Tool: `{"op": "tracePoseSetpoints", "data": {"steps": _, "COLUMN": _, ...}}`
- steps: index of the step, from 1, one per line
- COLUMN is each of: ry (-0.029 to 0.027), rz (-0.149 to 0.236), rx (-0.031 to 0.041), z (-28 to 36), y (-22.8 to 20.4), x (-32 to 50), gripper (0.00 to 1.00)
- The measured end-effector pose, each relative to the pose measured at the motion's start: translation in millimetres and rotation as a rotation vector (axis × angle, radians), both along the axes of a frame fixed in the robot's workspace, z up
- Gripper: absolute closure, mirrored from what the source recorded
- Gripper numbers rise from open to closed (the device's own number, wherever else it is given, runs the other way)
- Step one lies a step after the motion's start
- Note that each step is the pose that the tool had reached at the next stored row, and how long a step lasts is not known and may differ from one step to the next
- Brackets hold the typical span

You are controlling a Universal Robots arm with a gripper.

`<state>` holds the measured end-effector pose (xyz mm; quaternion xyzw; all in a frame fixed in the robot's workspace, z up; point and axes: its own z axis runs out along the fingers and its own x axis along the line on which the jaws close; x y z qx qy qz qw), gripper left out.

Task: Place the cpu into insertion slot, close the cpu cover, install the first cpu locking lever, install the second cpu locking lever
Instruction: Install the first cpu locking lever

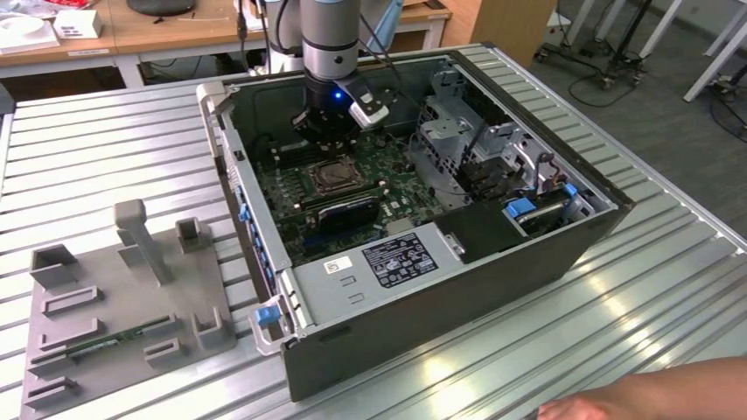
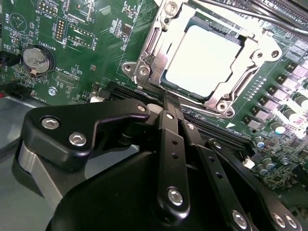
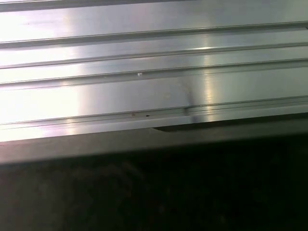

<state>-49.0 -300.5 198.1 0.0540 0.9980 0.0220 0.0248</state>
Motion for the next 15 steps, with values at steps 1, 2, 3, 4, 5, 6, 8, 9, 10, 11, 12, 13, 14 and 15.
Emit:
{"op": "tracePoseSetpoints", "data": {"steps": 1, "ry": -0.0004, "rz": 0.000, "rx": -0.0004, "z": -0.1, "y": 0.0, "x": 0.0, "gripper": 0.90}}
{"op": "tracePoseSetpoints", "data": {"steps": 2, "ry": -0.0009, "rz": 0.000, "rx": -0.0010, "z": -0.1, "y": 0.0, "x": 0.0, "gripper": 0.90}}
{"op": "tracePoseSetpoints", "data": {"steps": 3, "ry": -0.0014, "rz": 0.000, "rx": -0.0018, "z": -0.2, "y": 0.0, "x": 0.0, "gripper": 0.90}}
{"op": "tracePoseSetpoints", "data": {"steps": 4, "ry": -0.0020, "rz": 0.000, "rx": -0.0029, "z": -0.3, "y": 0.0, "x": 0.0, "gripper": 0.90}}
{"op": "tracePoseSetpoints", "data": {"steps": 5, "ry": -0.0026, "rz": 0.000, "rx": -0.0041, "z": -0.4, "y": 0.0, "x": 0.0, "gripper": 0.90}}
{"op": "tracePoseSetpoints", "data": {"steps": 6, "ry": -0.0031, "rz": 0.000, "rx": -0.0053, "z": -0.6, "y": 0.0, "x": 0.0, "gripper": 0.90}}
{"op": "tracePoseSetpoints", "data": {"steps": 8, "ry": -0.0039, "rz": 0.000, "rx": -0.0081, "z": -0.9, "y": 0.0, "x": -0.2, "gripper": 0.90}}
{"op": "tracePoseSetpoints", "data": {"steps": 9, "ry": -0.0039, "rz": 0.000, "rx": -0.0089, "z": -1.0, "y": 0.0, "x": -0.2, "gripper": 0.90}}
{"op": "tracePoseSetpoints", "data": {"steps": 10, "ry": -0.0039, "rz": 0.000, "rx": -0.0093, "z": -1.1, "y": -0.1, "x": -0.3, "gripper": 0.90}}
{"op": "tracePoseSetpoints", "data": {"steps": 11, "ry": -0.0040, "rz": 0.000, "rx": -0.0098, "z": -1.2, "y": 0.0, "x": -0.3, "gripper": 0.90}}
{"op": "tracePoseSetpoints", "data": {"steps": 12, "ry": -0.0041, "rz": 0.000, "rx": -0.0104, "z": -1.3, "y": 0.0, "x": -0.3, "gripper": 0.90}}
{"op": "tracePoseSetpoints", "data": {"steps": 13, "ry": -0.0042, "rz": 0.000, "rx": -0.0114, "z": -1.5, "y": 0.0, "x": -0.4, "gripper": 0.90}}
{"op": "tracePoseSetpoints", "data": {"steps": 14, "ry": -0.0044, "rz": 0.000, "rx": -0.0128, "z": -1.6, "y": 0.1, "x": -0.5, "gripper": 0.90}}
{"op": "tracePoseSetpoints", "data": {"steps": 15, "ry": -0.0046, "rz": 0.000, "rx": -0.0147, "z": -1.8, "y": 0.1, "x": -0.5, "gripper": 0.90}}
